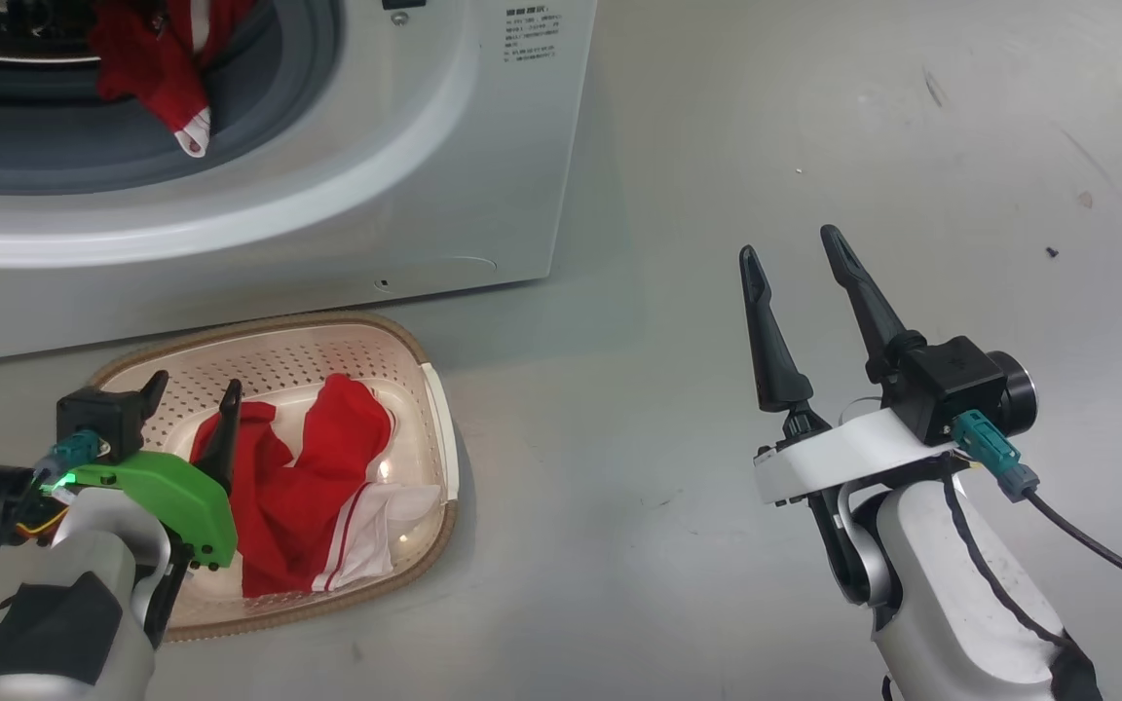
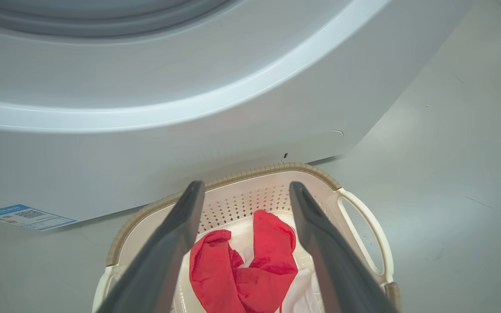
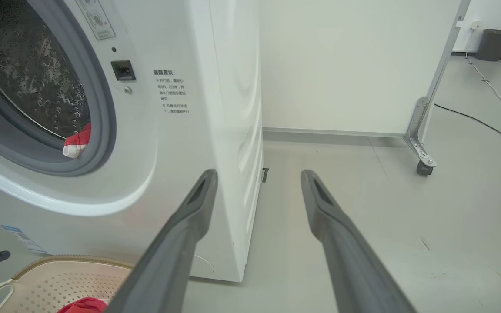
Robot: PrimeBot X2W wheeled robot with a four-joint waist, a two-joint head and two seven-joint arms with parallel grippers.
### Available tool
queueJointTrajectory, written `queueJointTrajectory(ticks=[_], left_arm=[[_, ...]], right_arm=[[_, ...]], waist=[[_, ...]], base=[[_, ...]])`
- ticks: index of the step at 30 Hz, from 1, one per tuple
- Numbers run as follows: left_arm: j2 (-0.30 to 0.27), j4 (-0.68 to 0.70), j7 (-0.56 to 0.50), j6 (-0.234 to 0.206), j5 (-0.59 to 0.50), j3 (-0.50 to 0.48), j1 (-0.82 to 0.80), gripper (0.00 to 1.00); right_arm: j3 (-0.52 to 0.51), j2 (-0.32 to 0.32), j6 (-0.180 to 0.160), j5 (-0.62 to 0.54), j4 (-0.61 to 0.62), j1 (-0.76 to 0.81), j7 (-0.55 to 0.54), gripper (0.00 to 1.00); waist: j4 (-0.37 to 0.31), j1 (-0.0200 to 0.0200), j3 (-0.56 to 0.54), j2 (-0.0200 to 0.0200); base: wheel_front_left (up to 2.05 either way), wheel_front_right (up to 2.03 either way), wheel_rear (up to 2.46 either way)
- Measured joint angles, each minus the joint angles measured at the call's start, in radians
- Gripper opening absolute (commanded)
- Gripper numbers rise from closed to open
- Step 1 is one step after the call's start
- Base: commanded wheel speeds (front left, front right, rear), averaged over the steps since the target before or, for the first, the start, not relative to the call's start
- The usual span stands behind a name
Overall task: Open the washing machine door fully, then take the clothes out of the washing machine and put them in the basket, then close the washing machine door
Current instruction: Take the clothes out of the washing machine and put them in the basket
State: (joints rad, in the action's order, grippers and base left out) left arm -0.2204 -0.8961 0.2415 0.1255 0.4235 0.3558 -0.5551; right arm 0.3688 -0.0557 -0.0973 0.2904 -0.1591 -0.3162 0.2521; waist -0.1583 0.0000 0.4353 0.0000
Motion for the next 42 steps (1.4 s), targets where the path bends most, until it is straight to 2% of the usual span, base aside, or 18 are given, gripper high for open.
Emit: queueJointTrajectory(ticks=[9, 19, 25, 33, 42], left_arm=[[0.001, 0.070, 0.011, 0.000, 0.038, -0.006, 0.042, 1.00], [0.001, 0.210, 0.010, 0.000, 0.060, -0.080, 0.106, 1.00], [-0.014, 0.271, 0.010, 0.000, 0.056, -0.117, 0.163, 1.00], [0.020, 0.363, 0.010, -0.002, 0.059, -0.185, 0.249, 1.00], [0.032, 0.453, 0.010, -0.016, 0.047, -0.216, 0.334, 1.00]], right_arm=[[-0.014, 0.000, 0.018, 0.001, -0.025, 0.043, 0.000, 1.00], [-0.032, 0.000, 0.035, 0.007, -0.038, 0.098, 0.000, 1.00], [-0.036, 0.000, 0.045, 0.008, -0.041, 0.118, 0.000, 1.00], [-0.052, 0.000, 0.054, 0.016, -0.042, 0.150, 0.000, 1.00], [-0.065, 0.001, 0.063, 0.016, -0.042, 0.164, 0.000, 1.00]], waist=[[0.045, 0.0000, -0.095, 0.0000], [0.082, 0.0000, -0.194, 0.0000], [0.091, -0.0001, -0.233, 0.0000], [0.093, -0.0001, -0.279, 0.0000], [0.089, -0.0001, -0.309, 0.0000]], base=[[0.00, 0.00, 0.00], [0.00, 0.00, 0.00], [0.00, 0.00, 0.00], [0.00, 0.00, 0.00], [0.00, 0.00, 0.00]])
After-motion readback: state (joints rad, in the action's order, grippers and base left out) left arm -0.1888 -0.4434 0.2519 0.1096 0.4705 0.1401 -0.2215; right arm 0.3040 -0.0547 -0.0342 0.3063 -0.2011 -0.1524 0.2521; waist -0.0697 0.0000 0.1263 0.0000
